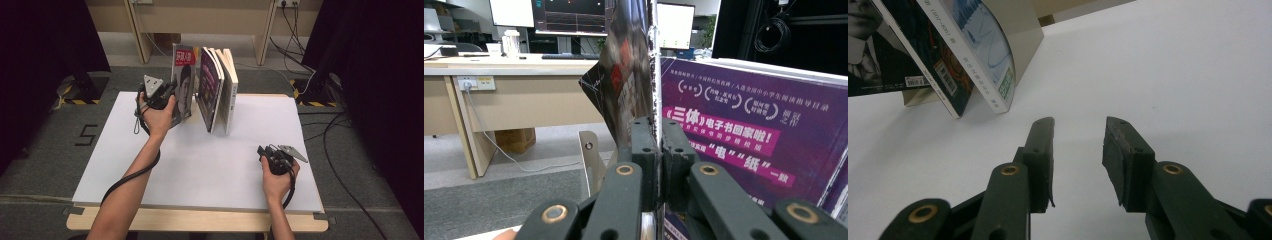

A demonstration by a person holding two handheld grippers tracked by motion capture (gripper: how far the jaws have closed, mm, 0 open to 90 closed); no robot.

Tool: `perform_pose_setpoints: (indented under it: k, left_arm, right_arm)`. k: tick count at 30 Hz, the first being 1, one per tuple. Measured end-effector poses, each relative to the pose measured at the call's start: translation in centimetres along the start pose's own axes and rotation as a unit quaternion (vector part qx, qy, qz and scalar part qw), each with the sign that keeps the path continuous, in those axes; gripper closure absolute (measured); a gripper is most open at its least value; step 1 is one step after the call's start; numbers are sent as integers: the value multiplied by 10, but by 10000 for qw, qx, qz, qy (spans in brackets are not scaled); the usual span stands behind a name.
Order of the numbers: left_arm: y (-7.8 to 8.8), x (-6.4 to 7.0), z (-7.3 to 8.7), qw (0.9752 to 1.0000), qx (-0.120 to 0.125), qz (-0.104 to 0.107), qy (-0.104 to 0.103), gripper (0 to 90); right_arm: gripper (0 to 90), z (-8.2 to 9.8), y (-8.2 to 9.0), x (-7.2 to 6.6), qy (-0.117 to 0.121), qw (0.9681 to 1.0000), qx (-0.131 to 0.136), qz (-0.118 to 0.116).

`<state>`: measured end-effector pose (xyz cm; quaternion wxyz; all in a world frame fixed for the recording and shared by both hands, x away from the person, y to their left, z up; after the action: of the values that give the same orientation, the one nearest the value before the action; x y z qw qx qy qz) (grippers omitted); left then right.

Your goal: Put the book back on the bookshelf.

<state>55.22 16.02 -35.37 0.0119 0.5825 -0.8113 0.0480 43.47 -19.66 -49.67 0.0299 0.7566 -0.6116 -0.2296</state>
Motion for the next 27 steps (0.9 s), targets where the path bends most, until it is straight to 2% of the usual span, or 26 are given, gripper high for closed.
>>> perform_pose_setpoints:
  k: [19,27]
  left_arm:
    - [13,-6,21,9998,-220,-20,-10,856]
    - [18,-9,30,9990,-438,29,-16,836]
  right_arm:
    - [655,1,1,1,-59,10000,-8,-6]
    - [655,1,2,0,-79,10000,-34,-21]
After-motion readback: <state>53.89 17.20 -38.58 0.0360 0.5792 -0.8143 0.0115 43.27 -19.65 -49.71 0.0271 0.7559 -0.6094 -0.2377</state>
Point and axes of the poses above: each handheld gripper's, and its own axes: y roughly backward along the jaws, z roughly out of its underside, x roughly to its right, the point moved 4 cm from there along -y, roughly forward along the jaws, and after that the axes turned 7 degrees about x, right-handed, at the moved point
